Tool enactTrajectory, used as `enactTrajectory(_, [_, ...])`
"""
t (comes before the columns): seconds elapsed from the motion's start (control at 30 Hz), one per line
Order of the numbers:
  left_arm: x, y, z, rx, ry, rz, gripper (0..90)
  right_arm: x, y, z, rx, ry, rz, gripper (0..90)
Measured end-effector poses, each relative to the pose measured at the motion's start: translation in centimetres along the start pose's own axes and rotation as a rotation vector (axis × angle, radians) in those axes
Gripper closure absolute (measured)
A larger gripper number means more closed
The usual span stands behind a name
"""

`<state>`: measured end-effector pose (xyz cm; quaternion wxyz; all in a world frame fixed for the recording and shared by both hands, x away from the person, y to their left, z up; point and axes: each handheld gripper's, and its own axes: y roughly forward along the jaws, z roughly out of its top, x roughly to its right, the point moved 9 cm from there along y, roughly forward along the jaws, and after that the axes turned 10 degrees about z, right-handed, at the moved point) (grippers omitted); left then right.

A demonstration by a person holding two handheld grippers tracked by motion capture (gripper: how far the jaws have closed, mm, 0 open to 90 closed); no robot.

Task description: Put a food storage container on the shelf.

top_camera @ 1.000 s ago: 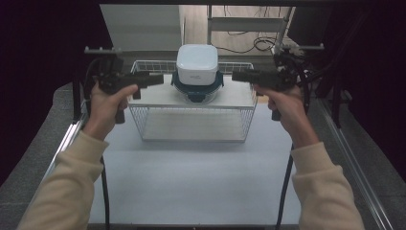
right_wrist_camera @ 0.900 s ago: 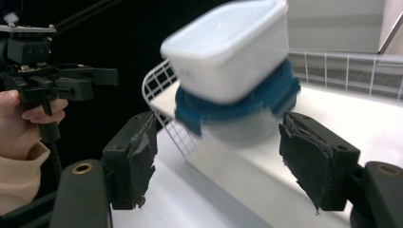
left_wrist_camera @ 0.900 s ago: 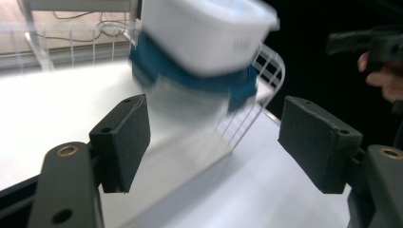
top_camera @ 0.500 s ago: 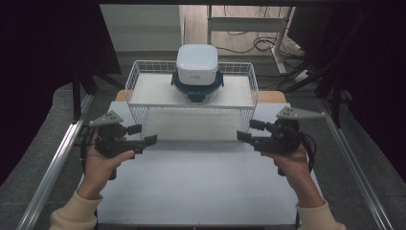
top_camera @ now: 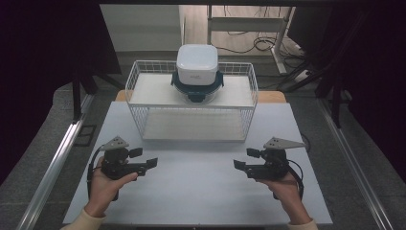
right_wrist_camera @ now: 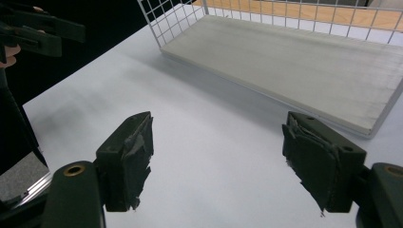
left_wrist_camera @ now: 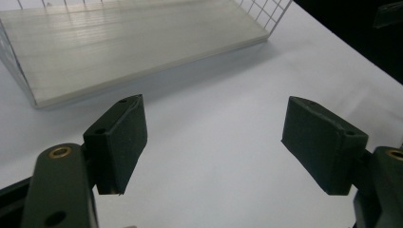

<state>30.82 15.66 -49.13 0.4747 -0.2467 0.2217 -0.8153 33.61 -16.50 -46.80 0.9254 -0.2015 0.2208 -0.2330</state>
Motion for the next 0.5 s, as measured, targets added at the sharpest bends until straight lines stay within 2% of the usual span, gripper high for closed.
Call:
enactTrajectory(0.13, [0.0, 0.4, -0.9, -0.027, 0.009, 0.002, 21.3, 0.0, 0.0, -0.2, -0.001, -0.001, -0.002, 25.0])
enactTrajectory(0.23, [0.1, 0.6, -1.4, -0.049, 0.001, -0.01, 20.3, 0.0, 0.0, -0.4, -0.008, -0.013, -0.01, 24.6])
enactTrajectory(0.37, [0.1, 0.5, -1.4, -0.052, -0.013, -0.024, 19.8, -0.1, -0.2, -0.4, -0.01, -0.018, -0.016, 23.9])
enactTrajectory(0.5, [0.1, 0.6, -1.4, -0.055, -0.008, -0.023, 19.4, -0.2, -0.3, -0.4, -0.009, -0.032, -0.023, 21.9])
